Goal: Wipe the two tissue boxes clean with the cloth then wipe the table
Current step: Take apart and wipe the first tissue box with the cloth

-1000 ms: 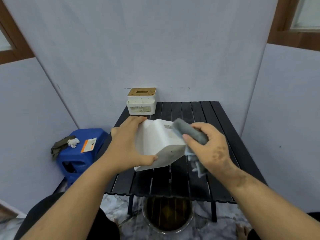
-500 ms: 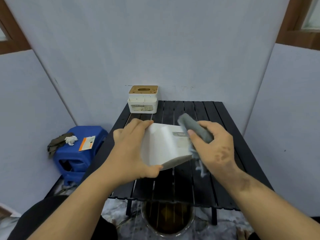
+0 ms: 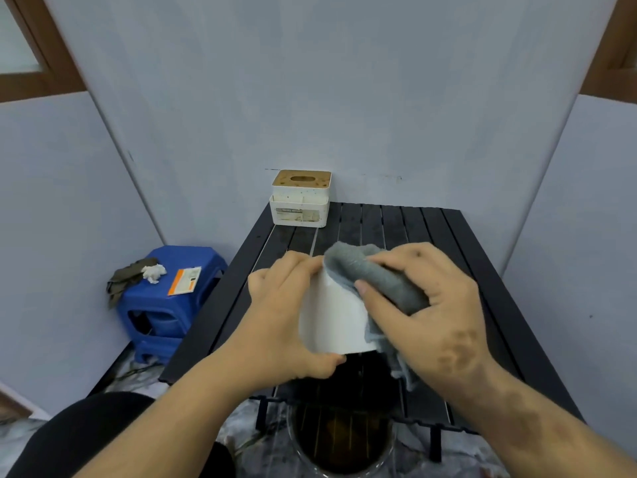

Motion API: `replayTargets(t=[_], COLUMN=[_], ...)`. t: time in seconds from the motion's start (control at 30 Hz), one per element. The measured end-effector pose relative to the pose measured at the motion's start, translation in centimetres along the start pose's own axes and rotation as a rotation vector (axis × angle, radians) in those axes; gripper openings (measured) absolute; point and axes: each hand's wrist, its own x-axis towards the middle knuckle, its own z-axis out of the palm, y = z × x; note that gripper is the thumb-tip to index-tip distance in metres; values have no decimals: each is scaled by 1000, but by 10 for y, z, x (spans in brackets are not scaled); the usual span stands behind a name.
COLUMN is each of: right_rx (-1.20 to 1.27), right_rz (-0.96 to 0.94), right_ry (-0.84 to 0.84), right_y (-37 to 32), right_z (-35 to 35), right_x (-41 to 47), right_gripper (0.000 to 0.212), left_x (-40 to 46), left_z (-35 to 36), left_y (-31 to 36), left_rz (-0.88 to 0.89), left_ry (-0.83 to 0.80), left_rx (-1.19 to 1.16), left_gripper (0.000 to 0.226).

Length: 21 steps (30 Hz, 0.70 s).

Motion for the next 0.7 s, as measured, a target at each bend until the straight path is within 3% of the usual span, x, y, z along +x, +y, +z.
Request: replayTargets(t=[0.17, 0.43, 0.7], right_rx=[147, -34, 61], right_rz=[291, 103, 321], right_ry=[64, 46, 38], right_y=[28, 23, 56], right_z=[-21, -26, -37], right_x=[12, 17, 19], right_gripper=[21, 23, 16], left_x=[0, 6, 23], left_z=[13, 28, 22], left_y=[12, 18, 16], left_rz=[-49, -104, -79], left_ry=[42, 129, 38], left_rx=[-161, -349, -182], left_gripper=[122, 148, 119])
